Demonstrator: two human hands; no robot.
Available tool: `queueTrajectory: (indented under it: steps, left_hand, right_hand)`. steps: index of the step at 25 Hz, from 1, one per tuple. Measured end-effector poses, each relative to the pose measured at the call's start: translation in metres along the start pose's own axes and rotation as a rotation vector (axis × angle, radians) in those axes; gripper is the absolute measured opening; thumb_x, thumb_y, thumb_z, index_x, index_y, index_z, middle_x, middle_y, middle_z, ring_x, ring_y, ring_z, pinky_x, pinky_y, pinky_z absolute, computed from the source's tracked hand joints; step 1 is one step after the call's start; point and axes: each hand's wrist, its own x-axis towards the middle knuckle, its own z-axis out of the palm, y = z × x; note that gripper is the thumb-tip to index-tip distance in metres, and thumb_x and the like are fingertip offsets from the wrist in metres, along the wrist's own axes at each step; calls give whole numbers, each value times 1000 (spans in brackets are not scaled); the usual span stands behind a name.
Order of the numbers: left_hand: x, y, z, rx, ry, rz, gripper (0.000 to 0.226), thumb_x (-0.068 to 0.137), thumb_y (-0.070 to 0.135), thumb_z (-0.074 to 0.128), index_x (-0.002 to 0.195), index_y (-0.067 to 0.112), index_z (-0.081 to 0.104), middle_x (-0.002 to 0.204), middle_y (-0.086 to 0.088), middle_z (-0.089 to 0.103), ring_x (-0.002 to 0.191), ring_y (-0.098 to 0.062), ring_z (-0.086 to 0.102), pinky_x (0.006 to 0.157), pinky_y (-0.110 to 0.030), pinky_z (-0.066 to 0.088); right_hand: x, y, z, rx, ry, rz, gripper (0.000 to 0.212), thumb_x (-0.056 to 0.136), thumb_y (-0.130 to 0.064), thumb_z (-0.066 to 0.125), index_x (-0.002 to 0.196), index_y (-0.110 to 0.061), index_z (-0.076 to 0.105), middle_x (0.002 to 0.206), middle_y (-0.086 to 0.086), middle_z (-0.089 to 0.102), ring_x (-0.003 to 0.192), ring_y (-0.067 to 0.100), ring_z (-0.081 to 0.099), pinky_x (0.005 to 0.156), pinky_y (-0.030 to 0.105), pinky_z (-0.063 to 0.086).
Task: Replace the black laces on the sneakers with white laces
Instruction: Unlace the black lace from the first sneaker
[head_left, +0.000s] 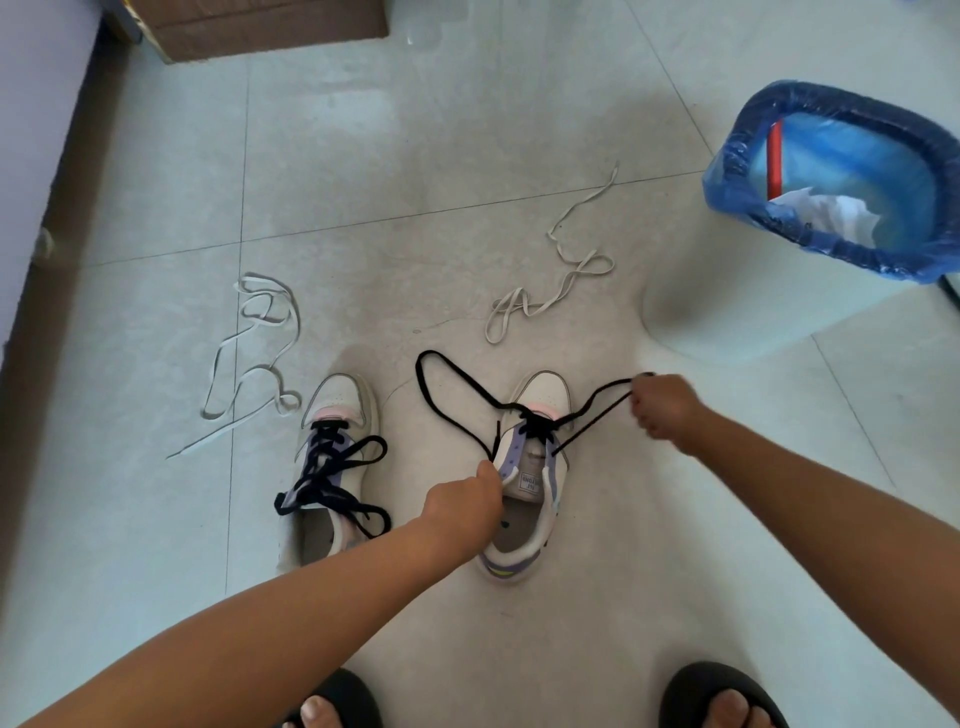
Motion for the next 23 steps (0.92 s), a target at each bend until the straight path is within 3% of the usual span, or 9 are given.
queueTrajectory:
  steps: [2,3,4,6,10,13,16,19,23]
  left_hand:
    - [-1,0,0,-12,-5,-17,25,97,10,37,121,5,36,105,-10,65,91,-28,65,62,-29,37]
    - [0,0,0,-24,-2,-23,25,97,10,37,121,5,36,105,-10,65,91,-28,65,60,-29,37]
    - [-1,0,0,-31,2,-25,24,97,10,37,120,4,36,105,-10,65,91,-28,65,55,-27,35]
    - [-3,3,-2,-53,-6,-27,23,98,13,36,119,4,37,104,-10,65,89,-28,65,47,-25,28]
    - [-9,10,-12,-267,-76,-53,35,98,39,29,105,9,46,90,-6,60,68,-24,59,56,-27,39]
    - [8,11,-31,-229,104,-47,39,94,44,36,109,10,48,102,-8,61,89,-26,60,66,-29,36]
    - [26,17,-46,-370,117,-26,37,92,34,41,118,7,42,112,-11,59,99,-29,59,73,-32,39]
    - [30,10,-44,-414,151,-23,31,89,25,43,116,9,39,108,-9,58,92,-28,58,69,-32,39]
    - [20,-22,-36,-349,259,58,32,87,29,50,116,18,39,106,1,55,82,-18,54,61,-29,36]
  right_hand:
    - [4,3,-32,-267,217,-32,21,95,-8,42,75,-14,46,73,13,55,56,17,60,55,24,49]
    - [4,6,-39,-349,272,-30,14,95,-12,46,82,-12,51,79,13,57,67,21,59,67,30,50]
    - [0,8,-38,-368,256,-19,14,96,-17,48,86,-9,55,78,14,57,66,23,56,64,32,47]
    - [-19,16,-16,-312,91,-58,34,98,-31,43,77,-7,55,63,10,51,51,21,46,49,24,33]
    - [-58,23,54,-547,-163,-291,36,90,-52,48,80,-18,44,73,-1,53,62,14,47,53,27,33]
    - [-61,13,80,-727,-71,-297,32,88,-38,51,109,-14,45,101,4,60,88,21,59,64,29,39]
    - [-56,2,93,-901,51,-247,67,89,-20,52,142,3,18,122,14,56,109,29,55,77,33,39]
    - [-47,5,85,-739,7,-250,75,91,-13,46,147,-2,-3,111,17,60,99,30,59,75,35,43]
    - [-46,28,57,-655,-33,-453,39,95,-18,41,130,-16,25,81,8,60,71,27,59,63,37,45]
